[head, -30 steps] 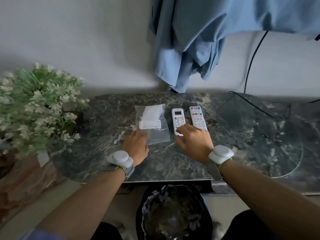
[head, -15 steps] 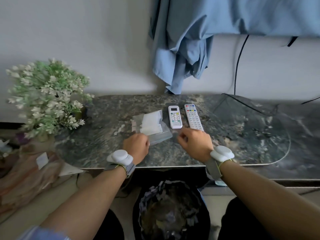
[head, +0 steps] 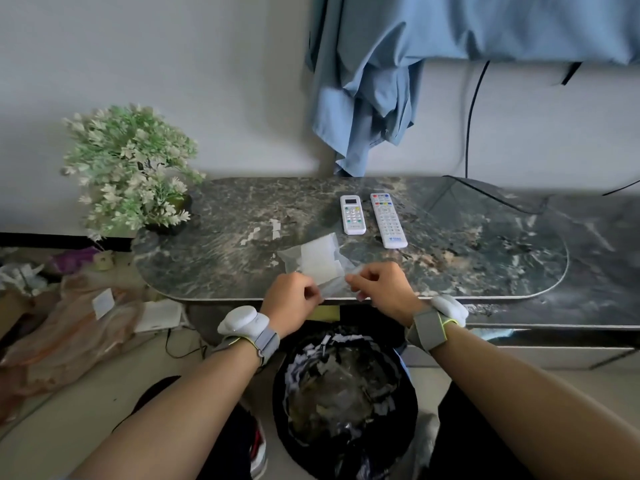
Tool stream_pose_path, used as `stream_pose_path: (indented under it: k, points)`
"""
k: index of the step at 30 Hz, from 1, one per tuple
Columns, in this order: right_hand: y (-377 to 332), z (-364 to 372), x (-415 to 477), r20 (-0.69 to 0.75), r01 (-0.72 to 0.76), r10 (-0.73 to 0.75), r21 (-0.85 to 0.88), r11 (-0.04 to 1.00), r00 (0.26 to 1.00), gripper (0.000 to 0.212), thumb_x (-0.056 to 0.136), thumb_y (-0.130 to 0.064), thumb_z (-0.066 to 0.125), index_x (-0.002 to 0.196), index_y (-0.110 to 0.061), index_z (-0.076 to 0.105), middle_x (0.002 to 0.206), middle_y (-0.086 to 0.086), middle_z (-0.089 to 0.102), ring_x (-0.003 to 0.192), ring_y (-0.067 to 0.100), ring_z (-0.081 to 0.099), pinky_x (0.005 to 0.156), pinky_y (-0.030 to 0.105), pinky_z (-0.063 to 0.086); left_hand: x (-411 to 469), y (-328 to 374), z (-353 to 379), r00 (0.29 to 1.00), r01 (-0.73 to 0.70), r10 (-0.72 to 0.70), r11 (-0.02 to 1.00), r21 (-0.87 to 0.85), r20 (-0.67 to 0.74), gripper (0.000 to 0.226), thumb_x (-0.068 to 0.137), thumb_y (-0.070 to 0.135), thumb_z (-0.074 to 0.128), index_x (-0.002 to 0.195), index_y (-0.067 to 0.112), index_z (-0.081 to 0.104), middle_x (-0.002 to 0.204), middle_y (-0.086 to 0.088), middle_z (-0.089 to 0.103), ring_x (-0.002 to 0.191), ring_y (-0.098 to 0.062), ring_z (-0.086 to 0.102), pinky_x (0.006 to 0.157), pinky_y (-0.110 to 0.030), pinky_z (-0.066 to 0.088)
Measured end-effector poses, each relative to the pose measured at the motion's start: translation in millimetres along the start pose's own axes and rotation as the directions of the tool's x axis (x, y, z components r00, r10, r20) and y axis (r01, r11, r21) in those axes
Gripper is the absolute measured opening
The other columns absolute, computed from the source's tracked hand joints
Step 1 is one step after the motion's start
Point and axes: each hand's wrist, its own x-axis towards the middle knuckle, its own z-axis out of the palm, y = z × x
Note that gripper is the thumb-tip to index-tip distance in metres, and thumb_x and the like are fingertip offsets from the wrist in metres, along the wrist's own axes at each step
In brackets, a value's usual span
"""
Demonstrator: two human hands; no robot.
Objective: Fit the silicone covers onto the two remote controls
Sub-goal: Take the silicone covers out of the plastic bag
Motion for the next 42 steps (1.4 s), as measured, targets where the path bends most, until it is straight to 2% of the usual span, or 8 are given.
stream_pose_path:
  k: [3, 11, 14, 20, 31, 34, 38, 42]
  points:
    - [3.6, 0.0, 2.1, -0.014, -0.005, 0.006, 0.07, 0.998, 1.0, 0.03, 0.087, -0.022, 0.07, 0.075, 0.005, 0.068, 0.071, 0.012, 0.071, 0.055, 0.014, 0.061, 0.047, 0.013, 0.042, 4.6, -3.0, 5.4, 1.0, 0.012, -0.015, 0.991, -0.133, -0.025, 0.013, 0.078, 0.017, 0.076, 0.068, 0.01, 0.071, 0.064, 0.002, 0.062, 0.064, -0.016, 0.058, 0.062, -0.023, 0.038]
    - [16.2, -2.4, 23.7, -0.016, -0.046, 0.048, 0.121, 0.992, 0.999, 0.024, 0.087, -0.019, 0.07, 0.079, 0.003, 0.069, 0.067, 0.016, 0.069, 0.052, 0.008, 0.058, 0.05, 0.015, 0.045, 31.5, -14.1, 17.9, 0.993, 0.012, -0.047, 0.951, -0.309, -0.105, 0.027, 0.087, 0.022, 0.066, 0.064, 0.008, 0.064, 0.056, -0.005, 0.061, 0.054, -0.019, 0.056, 0.058, -0.03, 0.043]
    - [24.0, -0.8, 34.2, -0.028, -0.065, 0.07, 0.142, 0.988, 0.997, 0.02, 0.085, -0.018, 0.071, 0.079, 0.001, 0.069, 0.075, 0.021, 0.072, 0.06, 0.018, 0.062, 0.056, 0.022, 0.049, 38.2, -17.8, 25.7, 0.992, -0.018, -0.02, 0.955, -0.295, -0.123, 0.019, 0.085, 0.019, 0.068, 0.068, 0.01, 0.069, 0.059, 0.003, 0.063, 0.055, -0.006, 0.054, 0.058, -0.02, 0.042]
    - [23.8, -4.0, 51.0, 0.005, -0.088, 0.088, 0.172, 0.981, 0.996, 0.022, 0.084, -0.016, 0.071, 0.078, 0.005, 0.07, 0.072, 0.019, 0.071, 0.053, 0.017, 0.061, 0.044, 0.017, 0.041, 48.0, -14.9, 35.7, 0.982, -0.085, 0.038, 0.962, -0.259, -0.183, 0.011, 0.084, 0.011, 0.07, 0.073, 0.01, 0.07, 0.063, 0.008, 0.062, 0.063, 0.002, 0.058, 0.059, -0.006, 0.037]
    - [19.8, -11.5, 64.3, 0.029, -0.069, 0.066, 0.115, 0.991, 0.997, 0.017, 0.085, -0.008, 0.068, 0.069, 0.0, 0.068, 0.068, 0.014, 0.07, 0.05, 0.014, 0.06, 0.049, 0.017, 0.045, 63.7, -10.9, 40.9, 0.985, -0.144, 0.129, 0.979, -0.146, -0.112, 0.013, 0.077, 0.026, 0.076, 0.082, 0.015, 0.072, 0.074, 0.003, 0.066, 0.067, -0.014, 0.061, 0.065, -0.034, 0.051]
    - [19.2, -11.5, 64.7, 0.031, -0.081, 0.078, 0.12, 0.989, 0.996, 0.017, 0.084, -0.009, 0.069, 0.069, -0.001, 0.068, 0.071, 0.017, 0.071, 0.05, 0.013, 0.059, 0.046, 0.015, 0.043, 66.0, -8.3, 44.6, 0.985, -0.147, 0.137, 0.985, -0.091, -0.107, 0.016, 0.075, 0.033, 0.078, 0.079, 0.019, 0.071, 0.077, 0.006, 0.063, 0.07, -0.016, 0.06, 0.063, -0.034, 0.05]
    - [19.8, -12.8, 67.3, 0.043, -0.086, 0.081, 0.136, 0.987, 0.996, 0.017, 0.083, -0.01, 0.073, 0.068, -0.004, 0.067, 0.065, 0.012, 0.068, 0.047, 0.012, 0.059, 0.045, 0.015, 0.043, 71.4, -8.0, 47.6, 0.983, -0.16, 0.144, 0.977, -0.143, -0.114, 0.012, 0.078, 0.02, 0.075, 0.073, 0.012, 0.068, 0.075, 0.001, 0.06, 0.069, -0.019, 0.058, 0.066, -0.037, 0.048]
    - [21.7, -14.8, 69.7, 0.06, -0.059, 0.056, 0.052, 0.997, 0.997, 0.023, 0.085, -0.015, 0.072, 0.067, -0.003, 0.064, 0.056, 0.003, 0.065, 0.044, 0.011, 0.059, 0.044, 0.014, 0.041, 76.5, -9.4, 46.0, 0.987, -0.125, 0.099, 0.969, -0.215, -0.13, 0.012, 0.079, 0.015, 0.075, 0.072, 0.01, 0.066, 0.073, 0.0, 0.06, 0.066, -0.016, 0.056, 0.064, -0.024, 0.044]
